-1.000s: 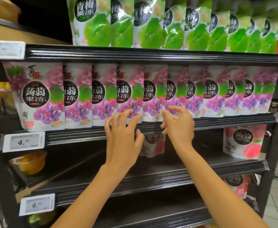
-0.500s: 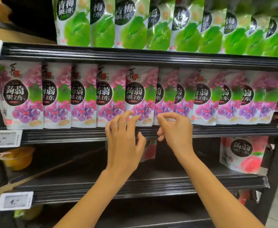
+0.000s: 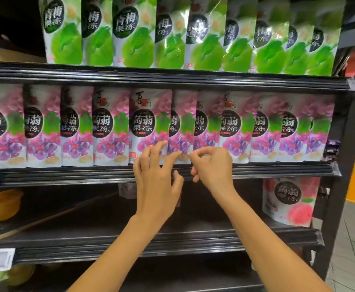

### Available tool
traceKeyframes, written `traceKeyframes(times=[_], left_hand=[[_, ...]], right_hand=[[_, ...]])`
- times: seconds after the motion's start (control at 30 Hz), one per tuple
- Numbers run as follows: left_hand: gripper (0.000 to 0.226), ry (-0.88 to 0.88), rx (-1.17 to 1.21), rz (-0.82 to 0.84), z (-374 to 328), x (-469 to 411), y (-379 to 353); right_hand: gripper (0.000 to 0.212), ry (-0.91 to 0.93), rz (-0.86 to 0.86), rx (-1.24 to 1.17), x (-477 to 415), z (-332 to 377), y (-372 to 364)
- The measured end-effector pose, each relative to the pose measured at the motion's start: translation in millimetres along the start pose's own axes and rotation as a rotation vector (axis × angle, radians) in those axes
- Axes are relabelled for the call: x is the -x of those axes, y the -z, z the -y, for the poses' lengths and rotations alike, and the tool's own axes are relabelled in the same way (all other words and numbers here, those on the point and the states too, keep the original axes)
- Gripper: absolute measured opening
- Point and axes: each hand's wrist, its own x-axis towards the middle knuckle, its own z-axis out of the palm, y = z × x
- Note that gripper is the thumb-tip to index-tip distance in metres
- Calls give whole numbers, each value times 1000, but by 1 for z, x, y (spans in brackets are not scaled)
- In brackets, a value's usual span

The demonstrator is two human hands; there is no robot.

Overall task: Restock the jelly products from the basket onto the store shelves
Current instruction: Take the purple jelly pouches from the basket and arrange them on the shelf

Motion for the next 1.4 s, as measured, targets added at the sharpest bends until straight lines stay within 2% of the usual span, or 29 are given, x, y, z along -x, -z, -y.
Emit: traceKeyframes(times=[0.17,0.3,0.4,0.57,0.67,0.77,1.2,1.4], left_hand=[[43,-40,-35,12,-12,-1,-7],[40,-26,-22,-23,-18,-2,-11],[43,-28,-29,-42,-23,-2,-14],[46,-47,-35,-29,-35,-4,-22],[46,-35,-30,-39,-38,-3,-26],[46,-31,-40,-47,-36,-2,-27],[46,-29,-50,-42,-35,-2,-24],[46,-27,-67,-30,-35,-2,-22]], right_hand=[[19,9,-30,-43,-2,-11,16],[6,42,-67,-88,-7,-23,25],[19,79,-129,-100,-10,-33,37],[20,68,-88,-61,-11,-35,40],[9,-6,-46,-161,-14,-30,41],[10,-63,22,-256,-18,-26,42],[13,21,20,-69,-20,-30,38],[19,29,-39,-102,-18,-36,53]])
